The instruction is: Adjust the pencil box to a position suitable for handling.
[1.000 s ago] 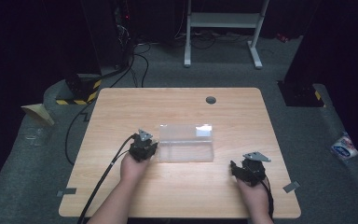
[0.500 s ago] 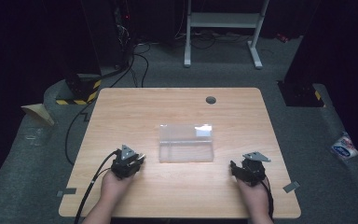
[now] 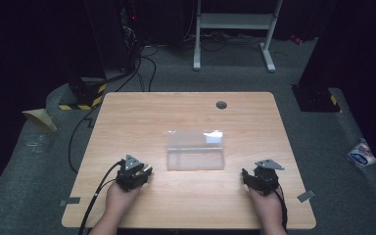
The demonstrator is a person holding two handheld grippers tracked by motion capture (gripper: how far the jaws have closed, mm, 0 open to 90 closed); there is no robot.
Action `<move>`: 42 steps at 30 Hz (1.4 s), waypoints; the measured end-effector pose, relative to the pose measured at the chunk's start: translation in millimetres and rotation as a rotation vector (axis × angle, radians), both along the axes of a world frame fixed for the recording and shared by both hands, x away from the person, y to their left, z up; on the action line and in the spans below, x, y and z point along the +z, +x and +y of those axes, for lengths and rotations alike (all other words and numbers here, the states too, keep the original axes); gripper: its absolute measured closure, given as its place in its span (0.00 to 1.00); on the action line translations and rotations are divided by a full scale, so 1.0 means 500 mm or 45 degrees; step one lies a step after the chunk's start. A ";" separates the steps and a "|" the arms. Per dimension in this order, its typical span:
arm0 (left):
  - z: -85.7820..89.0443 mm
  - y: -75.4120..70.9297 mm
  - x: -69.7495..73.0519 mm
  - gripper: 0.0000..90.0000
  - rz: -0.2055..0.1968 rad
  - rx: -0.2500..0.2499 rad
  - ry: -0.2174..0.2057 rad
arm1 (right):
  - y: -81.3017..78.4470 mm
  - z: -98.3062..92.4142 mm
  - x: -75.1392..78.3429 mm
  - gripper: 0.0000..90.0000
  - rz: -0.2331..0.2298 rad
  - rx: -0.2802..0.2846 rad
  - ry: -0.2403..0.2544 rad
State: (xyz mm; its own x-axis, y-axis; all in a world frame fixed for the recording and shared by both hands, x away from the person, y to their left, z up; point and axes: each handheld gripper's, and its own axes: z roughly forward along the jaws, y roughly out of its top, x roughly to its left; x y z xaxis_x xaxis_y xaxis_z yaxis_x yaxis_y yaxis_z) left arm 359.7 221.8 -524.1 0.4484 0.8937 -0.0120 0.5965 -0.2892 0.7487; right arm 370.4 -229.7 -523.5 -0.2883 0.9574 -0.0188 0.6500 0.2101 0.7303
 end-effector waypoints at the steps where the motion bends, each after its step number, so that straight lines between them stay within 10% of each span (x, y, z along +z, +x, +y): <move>1: 0.000 0.001 0.000 0.64 0.000 0.003 -0.001 | 0.000 0.000 0.000 0.38 -0.001 0.001 -0.001; 20: -0.014 0.001 -0.003 0.75 -0.030 -0.024 0.006 | 0.000 0.000 0.000 0.38 -0.002 0.003 -0.001; 42: -0.033 -0.003 0.039 0.75 -0.034 0.006 -0.150 | 0.000 0.000 0.000 0.38 0.000 0.002 0.000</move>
State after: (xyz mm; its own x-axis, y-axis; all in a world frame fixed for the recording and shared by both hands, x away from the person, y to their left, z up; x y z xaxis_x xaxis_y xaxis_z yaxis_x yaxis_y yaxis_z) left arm 358.1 205.1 -504.6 0.4455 0.8890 -0.1056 0.5773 -0.1951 0.7928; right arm 370.4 -229.7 -523.5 -0.2895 0.9570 -0.0188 0.6497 0.2109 0.7303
